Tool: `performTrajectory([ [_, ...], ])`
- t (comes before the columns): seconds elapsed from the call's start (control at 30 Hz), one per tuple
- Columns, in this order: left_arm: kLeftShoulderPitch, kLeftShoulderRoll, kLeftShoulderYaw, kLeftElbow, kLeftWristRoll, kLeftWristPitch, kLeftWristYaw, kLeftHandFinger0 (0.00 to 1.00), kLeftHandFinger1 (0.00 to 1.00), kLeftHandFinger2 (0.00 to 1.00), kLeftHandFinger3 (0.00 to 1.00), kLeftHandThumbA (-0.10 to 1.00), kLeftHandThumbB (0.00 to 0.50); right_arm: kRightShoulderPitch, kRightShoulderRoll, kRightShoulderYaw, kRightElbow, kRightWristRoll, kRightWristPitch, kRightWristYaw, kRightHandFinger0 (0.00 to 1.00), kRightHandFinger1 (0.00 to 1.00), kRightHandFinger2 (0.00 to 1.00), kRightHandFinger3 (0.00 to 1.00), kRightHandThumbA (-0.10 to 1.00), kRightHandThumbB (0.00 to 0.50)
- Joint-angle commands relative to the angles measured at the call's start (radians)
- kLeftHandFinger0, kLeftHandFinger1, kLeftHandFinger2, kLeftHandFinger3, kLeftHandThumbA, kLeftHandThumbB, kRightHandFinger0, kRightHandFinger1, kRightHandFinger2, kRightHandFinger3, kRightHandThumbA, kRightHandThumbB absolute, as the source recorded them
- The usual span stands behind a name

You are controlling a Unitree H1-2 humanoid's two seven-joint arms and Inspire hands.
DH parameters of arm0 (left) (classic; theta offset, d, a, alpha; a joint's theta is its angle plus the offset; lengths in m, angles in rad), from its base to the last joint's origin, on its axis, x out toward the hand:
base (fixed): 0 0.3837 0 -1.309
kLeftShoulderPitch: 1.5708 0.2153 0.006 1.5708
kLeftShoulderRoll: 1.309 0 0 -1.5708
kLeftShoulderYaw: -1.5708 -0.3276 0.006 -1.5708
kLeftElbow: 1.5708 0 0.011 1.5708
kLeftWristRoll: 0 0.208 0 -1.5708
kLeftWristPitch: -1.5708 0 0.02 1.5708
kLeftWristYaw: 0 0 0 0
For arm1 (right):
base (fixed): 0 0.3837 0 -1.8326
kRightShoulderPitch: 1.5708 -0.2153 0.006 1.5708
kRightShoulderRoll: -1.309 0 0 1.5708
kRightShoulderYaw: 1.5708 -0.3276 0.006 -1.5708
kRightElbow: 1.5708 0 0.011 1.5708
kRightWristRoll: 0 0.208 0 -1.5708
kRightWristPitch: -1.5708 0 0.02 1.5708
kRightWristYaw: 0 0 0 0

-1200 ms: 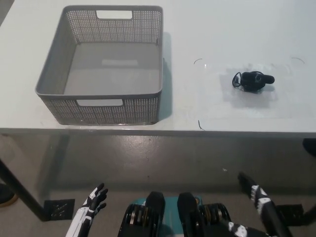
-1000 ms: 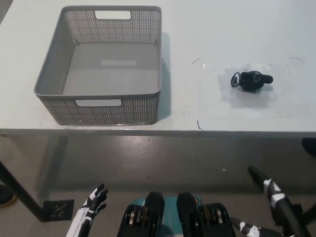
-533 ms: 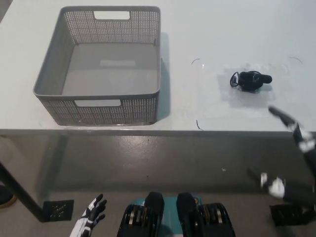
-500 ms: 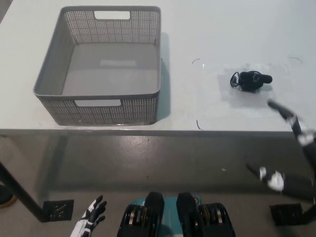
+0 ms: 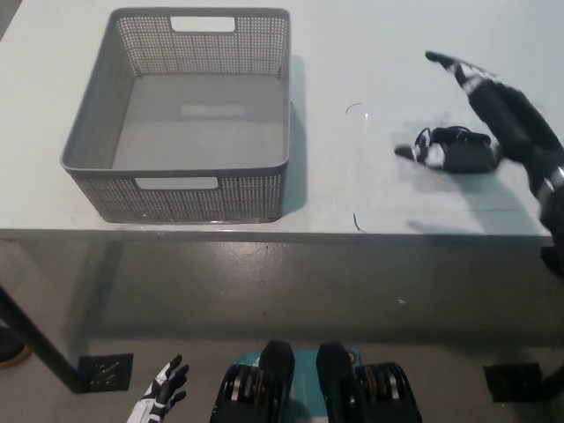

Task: Use the right hand to pick up a webcam and put it into a container on the left side

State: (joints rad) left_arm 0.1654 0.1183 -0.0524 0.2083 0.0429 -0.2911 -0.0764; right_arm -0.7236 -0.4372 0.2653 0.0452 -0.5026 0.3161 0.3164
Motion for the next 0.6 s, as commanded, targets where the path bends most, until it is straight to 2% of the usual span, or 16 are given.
performTrajectory([
  [0.0,0.009,0.008,0.003,-0.013,0.019,-0.042,0.010,1.00,1.00,1.00,1.00,1.00,0.061,-0.159,-0.008,0.041,0.154,-0.059,0.014,0.033,1.00,1.00,1.00,1.00,0.96,0.489],
  [0.2,0.016,0.008,0.005,-0.025,0.015,-0.033,0.006,1.00,1.00,1.00,1.00,1.00,0.056,-0.327,0.027,0.109,0.512,-0.066,-0.038,0.012,1.00,1.00,1.00,1.00,0.93,0.500],
  [0.37,0.014,0.009,0.003,-0.025,0.019,-0.033,0.005,1.00,1.00,1.00,1.00,1.00,0.067,-0.392,0.053,0.126,0.735,-0.051,-0.078,-0.025,1.00,1.00,1.00,1.00,0.90,0.478],
  [0.47,0.013,0.011,0.001,-0.030,0.029,-0.031,0.006,1.00,1.00,1.00,1.00,1.00,0.060,-0.413,0.065,0.137,0.839,-0.052,-0.110,-0.055,1.00,1.00,1.00,1.00,0.91,0.498],
  [0.57,0.008,0.015,0.005,-0.030,0.024,-0.034,0.002,1.00,1.00,1.00,1.00,1.00,0.056,-0.429,0.078,0.138,0.910,-0.042,-0.123,-0.064,1.00,1.00,1.00,1.00,0.88,0.466],
])
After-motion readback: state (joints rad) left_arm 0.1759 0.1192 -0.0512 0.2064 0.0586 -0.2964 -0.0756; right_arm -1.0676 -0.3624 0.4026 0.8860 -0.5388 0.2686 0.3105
